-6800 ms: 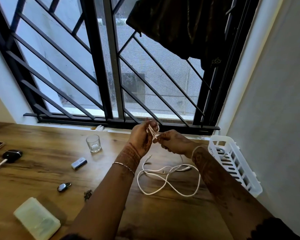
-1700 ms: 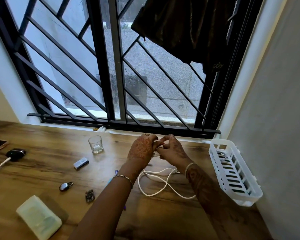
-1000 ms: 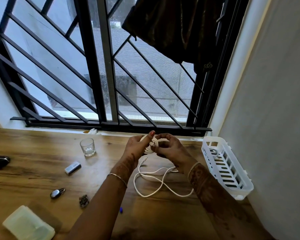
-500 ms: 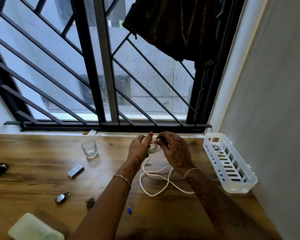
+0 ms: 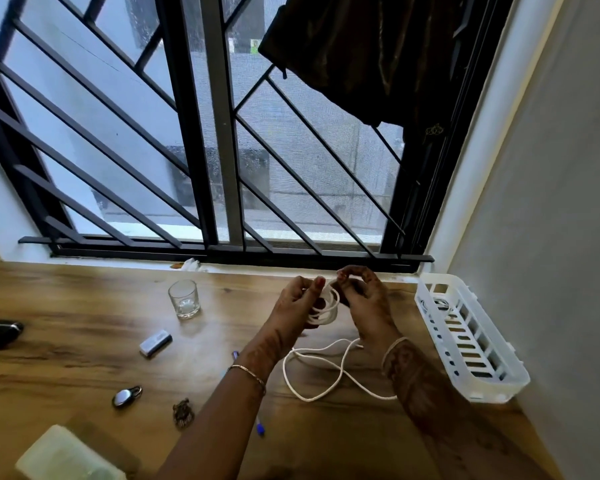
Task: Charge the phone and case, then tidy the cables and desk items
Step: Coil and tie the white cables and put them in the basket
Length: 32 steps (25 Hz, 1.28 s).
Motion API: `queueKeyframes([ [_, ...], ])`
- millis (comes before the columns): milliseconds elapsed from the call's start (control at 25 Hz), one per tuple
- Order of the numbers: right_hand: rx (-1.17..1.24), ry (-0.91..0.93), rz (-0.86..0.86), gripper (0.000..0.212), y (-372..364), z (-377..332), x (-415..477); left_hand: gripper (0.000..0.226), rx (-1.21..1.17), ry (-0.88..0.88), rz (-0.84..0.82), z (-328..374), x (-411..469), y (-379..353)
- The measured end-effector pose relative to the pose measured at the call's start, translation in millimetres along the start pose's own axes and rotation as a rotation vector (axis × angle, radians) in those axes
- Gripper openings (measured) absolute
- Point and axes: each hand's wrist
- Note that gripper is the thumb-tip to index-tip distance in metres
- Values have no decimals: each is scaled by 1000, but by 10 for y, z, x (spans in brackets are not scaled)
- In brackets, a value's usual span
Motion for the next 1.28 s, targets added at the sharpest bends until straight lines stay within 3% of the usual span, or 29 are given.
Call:
queueKeyframes([
  [160, 76, -208, 42, 18, -58, 160, -95, 27, -70, 21, 94, -76, 29, -56],
  [320, -8, -240, -47, 23, -82, 135, -142, 23, -32, -96, 263, -39, 64, -107],
  [520, -136, -317, -209, 43, 8, -4, -98, 26, 76, -204, 302, -19, 63, -173],
  [720, -336, -183, -304, 13, 61, -57, -53, 24, 264, -317, 367, -23, 76, -250],
  [840, -339, -212, -290, 9, 95, -64, -5, 28, 411, -394, 408, -41, 63, -280],
  [1080, -247, -484, -140, 9, 140, 0, 16, 18, 566, -491, 219, -74, 112, -240],
  [1280, -247, -508, -130, 11, 190, 64, 58, 24, 705, -538, 142, -96, 141, -187],
])
Point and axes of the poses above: each hand's wrist, its own x-axis towards the middle knuckle, its own y-axis out of the back of the hand, z = x × y, and after that the axes turned 8 degrees about y, right-handed
